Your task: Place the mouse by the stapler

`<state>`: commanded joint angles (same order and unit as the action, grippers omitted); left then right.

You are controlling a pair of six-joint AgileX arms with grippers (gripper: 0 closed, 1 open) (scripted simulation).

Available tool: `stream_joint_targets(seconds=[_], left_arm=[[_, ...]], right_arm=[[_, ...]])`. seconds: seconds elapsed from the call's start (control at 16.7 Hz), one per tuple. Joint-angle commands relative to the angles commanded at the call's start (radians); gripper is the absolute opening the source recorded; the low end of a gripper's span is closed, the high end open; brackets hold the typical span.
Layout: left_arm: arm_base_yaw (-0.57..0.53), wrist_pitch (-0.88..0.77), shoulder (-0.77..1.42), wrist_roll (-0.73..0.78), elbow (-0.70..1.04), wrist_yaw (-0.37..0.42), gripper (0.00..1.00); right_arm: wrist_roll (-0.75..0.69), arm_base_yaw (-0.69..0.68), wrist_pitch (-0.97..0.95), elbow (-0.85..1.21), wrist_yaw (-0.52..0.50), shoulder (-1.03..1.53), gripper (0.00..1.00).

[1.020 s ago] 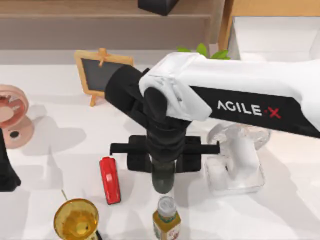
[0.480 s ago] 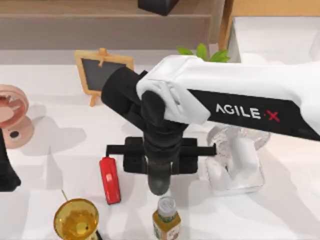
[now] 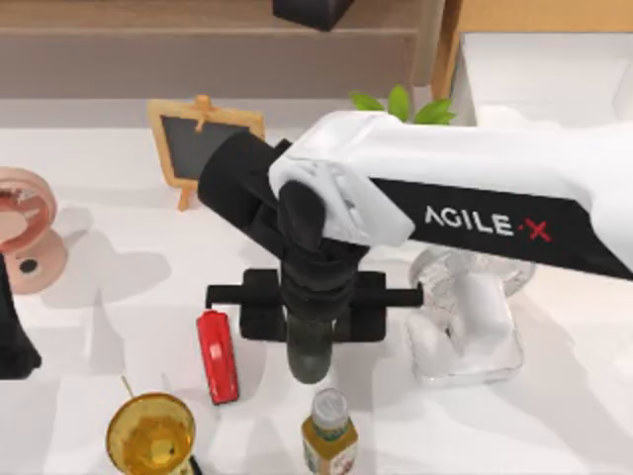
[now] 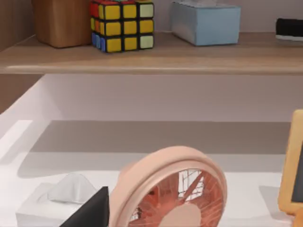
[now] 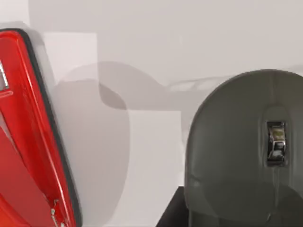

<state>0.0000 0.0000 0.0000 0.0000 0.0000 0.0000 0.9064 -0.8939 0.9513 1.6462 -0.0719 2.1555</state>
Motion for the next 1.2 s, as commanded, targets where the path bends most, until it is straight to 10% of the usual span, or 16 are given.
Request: stream_joint_targets(seconds=[0.54, 1.2], left_arm=[[0.0, 0.0, 0.0, 0.0, 0.0, 0.0, 1.0], [0.0, 0.0, 0.0, 0.0, 0.0, 0.0, 1.0]], right_arm=[[-0.008, 0.019, -0.005, -0.023, -0.006, 0.02, 0.0], [-0.008, 0.019, -0.005, -0.023, -0.006, 0.02, 0.83]])
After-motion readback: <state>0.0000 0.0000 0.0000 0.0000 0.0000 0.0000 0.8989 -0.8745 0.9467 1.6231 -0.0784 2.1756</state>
